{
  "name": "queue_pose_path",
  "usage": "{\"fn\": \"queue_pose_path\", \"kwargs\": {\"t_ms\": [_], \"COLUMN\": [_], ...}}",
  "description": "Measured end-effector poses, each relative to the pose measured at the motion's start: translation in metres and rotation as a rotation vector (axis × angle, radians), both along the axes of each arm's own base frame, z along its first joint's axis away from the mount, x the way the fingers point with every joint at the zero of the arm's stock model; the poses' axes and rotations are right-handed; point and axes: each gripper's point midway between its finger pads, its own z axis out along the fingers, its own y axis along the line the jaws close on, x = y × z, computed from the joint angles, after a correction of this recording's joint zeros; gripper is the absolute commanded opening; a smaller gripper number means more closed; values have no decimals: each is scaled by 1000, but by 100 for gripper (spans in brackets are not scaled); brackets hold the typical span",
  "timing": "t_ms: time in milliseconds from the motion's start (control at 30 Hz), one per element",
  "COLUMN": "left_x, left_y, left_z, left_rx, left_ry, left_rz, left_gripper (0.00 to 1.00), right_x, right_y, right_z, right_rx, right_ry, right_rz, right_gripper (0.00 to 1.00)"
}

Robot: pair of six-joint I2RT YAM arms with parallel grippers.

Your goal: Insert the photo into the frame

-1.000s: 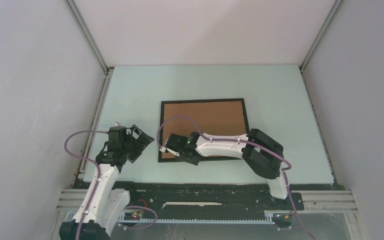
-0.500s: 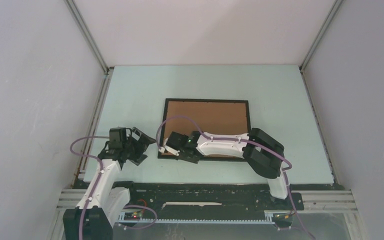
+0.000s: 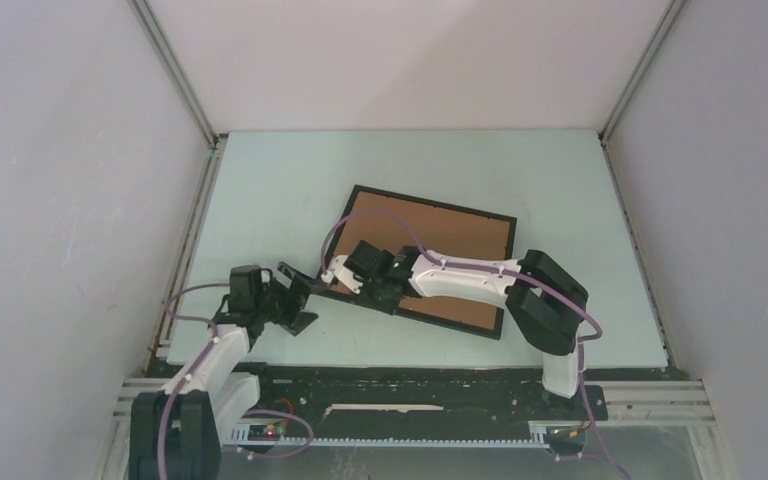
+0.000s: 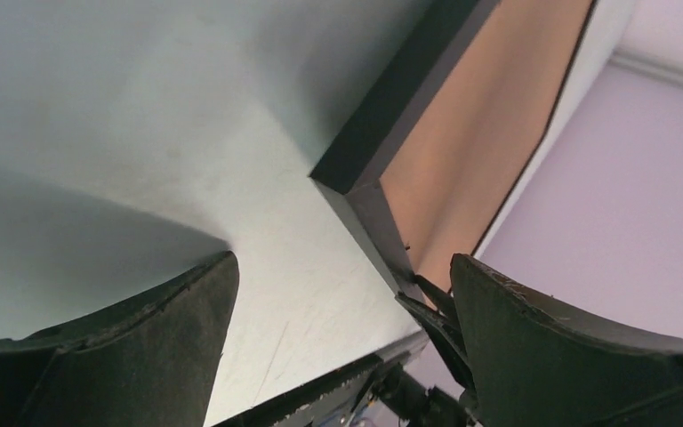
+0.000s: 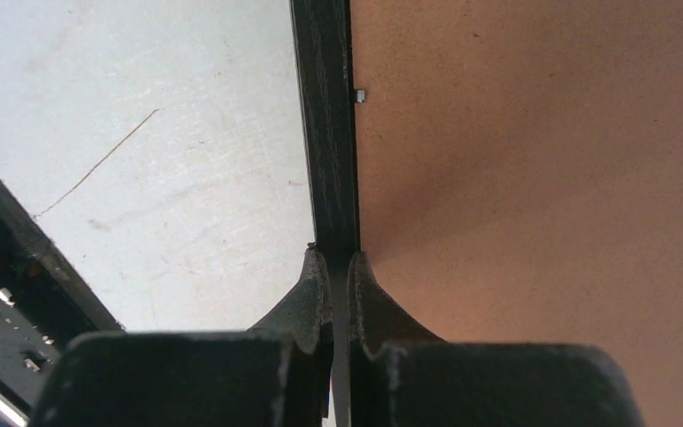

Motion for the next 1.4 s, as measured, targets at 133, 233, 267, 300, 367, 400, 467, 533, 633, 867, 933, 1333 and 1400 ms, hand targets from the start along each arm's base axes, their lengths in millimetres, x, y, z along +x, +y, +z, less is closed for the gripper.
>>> {"fn": "queue_pose_path", "kwargs": {"t_ms": [133,233,267,300,367,400,467,533,633,867,933,1333,1400], "left_x": [8,12,12,13,17,20,25,29,35,44,44,36,35], "left_y": [-29,-46,-49,-51,-52,-51,-50,-49,-47,-43,-43,-38,-38], "left_z": [3,5,4,4,5,6,10,11,13,31,40,94,97], "left_rx": [-72,-125,-140,-152,-169,-175,-185,-185,-185,-191,-195,-171,-165], "left_ry": [-56,-105,-119,-133,-170,-192,-232,-252,-269,-342,-361,-292,-259], "left_rz": [-95,-124,-124,-117,-89,-71,-42,-19,11,40,42,66,71], "left_gripper": [93,84,79,73,58,53,47,40,22,0,0,0,0], "right_x": [3,4,4,4,4,4,5,8,11,16,15,-2,4], "right_y": [1,2,3,3,3,3,3,4,5,8,8,-39,-45], "right_z": [8,9,10,9,10,10,10,11,16,31,36,55,67], "right_rx": [40,56,58,59,61,61,65,74,94,140,146,-97,-119], "right_ry": [19,28,31,32,35,36,40,33,25,-2,-34,-681,-775], "right_rz": [-8,-12,-13,-14,-17,-18,-21,-27,-37,-114,-168,-308,-343], "right_gripper": [0,0,0,0,0,0,0,0,0,52,76,84,77]}}
